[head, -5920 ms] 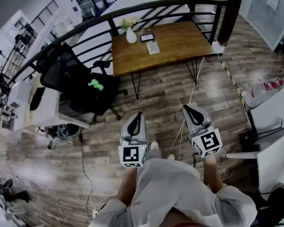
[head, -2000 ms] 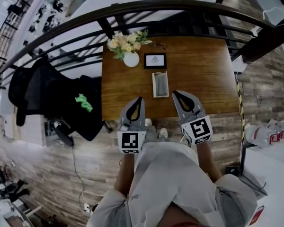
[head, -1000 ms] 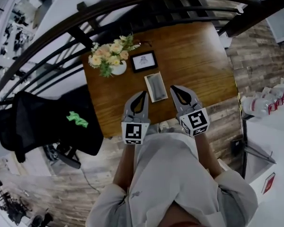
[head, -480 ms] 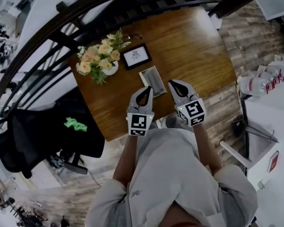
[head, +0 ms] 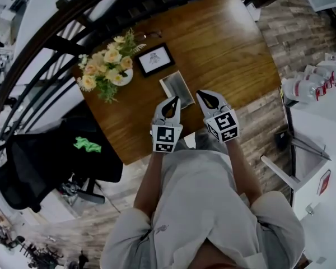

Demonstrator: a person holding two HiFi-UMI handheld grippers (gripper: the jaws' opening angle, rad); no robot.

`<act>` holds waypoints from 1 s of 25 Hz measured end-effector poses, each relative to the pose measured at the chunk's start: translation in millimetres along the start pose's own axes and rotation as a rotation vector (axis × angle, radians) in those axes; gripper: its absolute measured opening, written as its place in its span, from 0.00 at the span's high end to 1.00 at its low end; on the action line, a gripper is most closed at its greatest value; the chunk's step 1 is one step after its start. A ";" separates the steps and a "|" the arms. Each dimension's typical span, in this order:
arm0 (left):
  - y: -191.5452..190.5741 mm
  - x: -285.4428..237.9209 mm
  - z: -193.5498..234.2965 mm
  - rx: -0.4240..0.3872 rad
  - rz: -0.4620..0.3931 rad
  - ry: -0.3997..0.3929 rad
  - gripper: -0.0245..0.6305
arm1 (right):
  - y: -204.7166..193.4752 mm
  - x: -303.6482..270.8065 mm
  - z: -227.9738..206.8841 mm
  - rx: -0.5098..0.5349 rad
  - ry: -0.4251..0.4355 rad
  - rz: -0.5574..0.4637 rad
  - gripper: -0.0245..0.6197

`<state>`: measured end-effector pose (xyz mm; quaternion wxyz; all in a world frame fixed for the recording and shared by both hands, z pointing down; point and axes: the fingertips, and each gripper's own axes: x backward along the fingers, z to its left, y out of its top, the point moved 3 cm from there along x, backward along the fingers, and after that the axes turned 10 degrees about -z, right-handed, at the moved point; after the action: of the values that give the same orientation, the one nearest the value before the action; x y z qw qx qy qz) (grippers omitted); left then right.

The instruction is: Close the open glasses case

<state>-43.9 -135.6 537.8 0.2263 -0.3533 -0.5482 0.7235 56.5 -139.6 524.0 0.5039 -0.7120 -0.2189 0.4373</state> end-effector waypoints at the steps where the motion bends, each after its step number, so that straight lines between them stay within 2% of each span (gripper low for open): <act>1: -3.8 -2.2 -0.1 0.001 0.009 0.003 0.94 | -3.8 -2.2 -1.4 -0.003 0.005 0.007 0.96; 19: -57.6 -38.4 -14.9 0.025 0.165 0.079 0.94 | -59.6 -25.5 -20.0 -0.045 0.159 0.144 0.96; 25: -71.7 -31.6 -11.6 0.033 0.190 0.082 0.94 | -71.6 -31.3 -3.3 -0.049 0.178 0.164 0.96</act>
<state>-18.9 -129.6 612.7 0.1846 -0.4294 -0.4904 0.7355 52.2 -136.6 602.0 0.4665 -0.7756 -0.1247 0.4066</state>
